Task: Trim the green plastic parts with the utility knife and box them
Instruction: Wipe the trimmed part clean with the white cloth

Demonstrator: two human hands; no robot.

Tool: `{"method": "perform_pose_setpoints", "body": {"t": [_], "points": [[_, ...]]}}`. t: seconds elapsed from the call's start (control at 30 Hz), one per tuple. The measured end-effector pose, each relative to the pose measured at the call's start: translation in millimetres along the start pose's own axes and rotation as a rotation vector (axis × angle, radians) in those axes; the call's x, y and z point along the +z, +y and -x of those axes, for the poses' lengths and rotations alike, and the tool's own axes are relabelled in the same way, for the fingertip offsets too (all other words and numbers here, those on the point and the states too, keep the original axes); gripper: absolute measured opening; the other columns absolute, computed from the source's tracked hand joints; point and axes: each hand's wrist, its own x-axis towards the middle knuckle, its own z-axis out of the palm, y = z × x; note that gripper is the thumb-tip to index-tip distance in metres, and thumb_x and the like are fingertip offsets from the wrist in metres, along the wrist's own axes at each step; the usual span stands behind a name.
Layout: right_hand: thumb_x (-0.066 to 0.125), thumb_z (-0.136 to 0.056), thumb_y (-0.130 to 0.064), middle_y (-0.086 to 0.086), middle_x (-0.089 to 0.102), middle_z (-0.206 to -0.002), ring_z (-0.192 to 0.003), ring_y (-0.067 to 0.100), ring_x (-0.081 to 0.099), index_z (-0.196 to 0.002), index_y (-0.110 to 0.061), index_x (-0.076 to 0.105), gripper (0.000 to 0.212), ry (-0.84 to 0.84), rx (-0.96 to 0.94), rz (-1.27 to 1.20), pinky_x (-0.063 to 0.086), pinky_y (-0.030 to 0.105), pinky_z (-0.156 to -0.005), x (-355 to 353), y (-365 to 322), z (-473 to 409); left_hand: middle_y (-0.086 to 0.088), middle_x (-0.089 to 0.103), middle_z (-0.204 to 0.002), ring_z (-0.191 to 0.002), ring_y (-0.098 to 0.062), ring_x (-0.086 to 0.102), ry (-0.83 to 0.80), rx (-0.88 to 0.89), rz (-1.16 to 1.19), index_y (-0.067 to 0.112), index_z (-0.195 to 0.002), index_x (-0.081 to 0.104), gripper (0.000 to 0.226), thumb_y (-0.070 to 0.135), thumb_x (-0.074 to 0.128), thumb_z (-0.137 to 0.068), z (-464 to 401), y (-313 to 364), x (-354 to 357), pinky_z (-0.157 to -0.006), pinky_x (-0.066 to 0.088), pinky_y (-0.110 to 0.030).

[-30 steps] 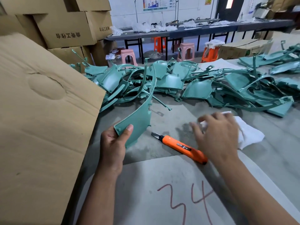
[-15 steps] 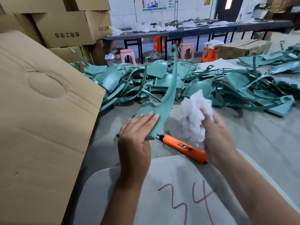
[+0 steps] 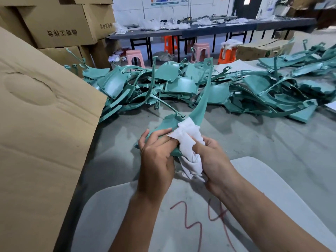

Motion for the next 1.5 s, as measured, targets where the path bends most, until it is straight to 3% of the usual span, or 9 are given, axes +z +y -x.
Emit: {"method": "perform_pose_setpoints", "body": {"t": [0.23,0.4,0.5,0.77,0.97,1.13,1.3,1.4,1.5], "points": [[0.052,-0.104,-0.006,0.002,0.075,-0.074,-0.064,0.018,0.073,-0.093,-0.014,0.066,0.020,0.118,-0.084,-0.054,0.059,0.031,-0.055,-26,-9,-13,0.013,0.072,-0.123,-0.120,-0.013,0.062,-0.021,0.033,0.072,0.023,-0.119,0.076,0.057,-0.005,0.054,-0.074,-2,4,-2,-0.113,0.031,-0.056],[0.054,-0.106,-0.010,0.023,0.068,-0.084,-0.060,0.030,0.063,-0.093,-0.006,0.072,0.022,0.253,-0.134,-0.066,0.052,0.034,-0.051,-36,-17,-23,0.017,0.071,-0.122,-0.118,-0.006,0.062,-0.105,-0.002,0.160,0.025,-0.117,0.077,0.059,-0.007,0.055,-0.072,-2,6,-3,-0.112,0.033,-0.054],[0.059,-0.105,-0.015,0.028,0.068,-0.091,-0.073,0.034,0.062,-0.101,-0.002,0.070,0.018,0.329,-0.174,-0.051,0.054,0.047,-0.067,-41,-20,-30,0.016,0.073,-0.119,-0.118,-0.005,0.063,-0.119,-0.016,0.197,0.023,-0.115,0.078,0.058,-0.007,0.055,-0.072,-1,6,-4,-0.110,0.036,-0.054],[0.065,-0.102,-0.017,0.020,0.066,-0.072,-0.060,0.031,0.062,-0.084,-0.008,0.069,0.020,0.456,-0.379,0.230,0.055,0.044,-0.052,-70,-26,-41,0.007,0.075,-0.117,-0.128,-0.011,0.059,-0.207,-0.078,0.417,0.014,-0.115,0.078,0.058,-0.026,0.065,-0.075,-2,0,-13,-0.108,0.047,-0.040],[0.064,-0.101,-0.013,-0.002,0.060,-0.056,-0.045,0.014,0.051,-0.077,-0.008,0.065,0.025,0.535,-0.433,0.284,0.041,0.023,-0.041,-79,-23,-46,0.012,0.076,-0.115,-0.133,-0.007,0.053,-0.267,-0.128,0.457,0.017,-0.114,0.079,0.055,-0.022,0.064,-0.078,-3,-5,-21,-0.111,0.045,-0.034],[0.063,-0.098,-0.017,-0.002,0.054,-0.063,-0.060,0.017,0.045,-0.075,-0.012,0.060,0.023,0.693,-0.422,0.381,0.038,0.032,-0.059,-103,-22,-55,0.012,0.078,-0.105,-0.134,-0.008,0.053,-0.275,-0.174,0.469,0.021,-0.101,0.082,0.051,-0.022,0.066,-0.079,-2,-21,-35,-0.111,0.045,-0.033],[0.063,-0.099,-0.028,0.005,0.064,-0.088,-0.080,0.024,0.058,-0.093,-0.011,0.061,0.018,1.005,-0.506,0.523,0.050,0.044,-0.075,-114,-23,-53,0.010,0.078,-0.104,-0.132,-0.015,0.055,-0.159,-0.185,0.369,0.021,-0.082,0.083,0.051,-0.026,0.064,-0.079,0,-37,-40,-0.110,0.044,-0.051],[0.059,-0.101,-0.022,0.004,0.059,-0.088,-0.079,0.019,0.053,-0.094,-0.016,0.059,0.009,0.788,-0.865,0.648,0.044,0.037,-0.068,-92,-28,-40,0.012,0.077,-0.107,-0.133,-0.019,0.054,-0.112,-0.163,0.283,0.022,-0.078,0.082,0.047,-0.020,0.062,-0.079,0,-39,-39,-0.112,0.036,-0.061],[0.058,-0.094,-0.021,-0.005,0.061,-0.093,-0.090,0.021,0.052,-0.098,-0.015,0.070,0.014,0.145,-0.985,1.077,0.039,0.033,-0.078,-63,-20,-29,0.014,0.075,-0.111,-0.132,-0.021,0.054,-0.086,-0.111,0.173,0.023,-0.076,0.082,0.043,-0.014,0.060,-0.076,1,-38,-39,-0.116,0.029,-0.060]]}}
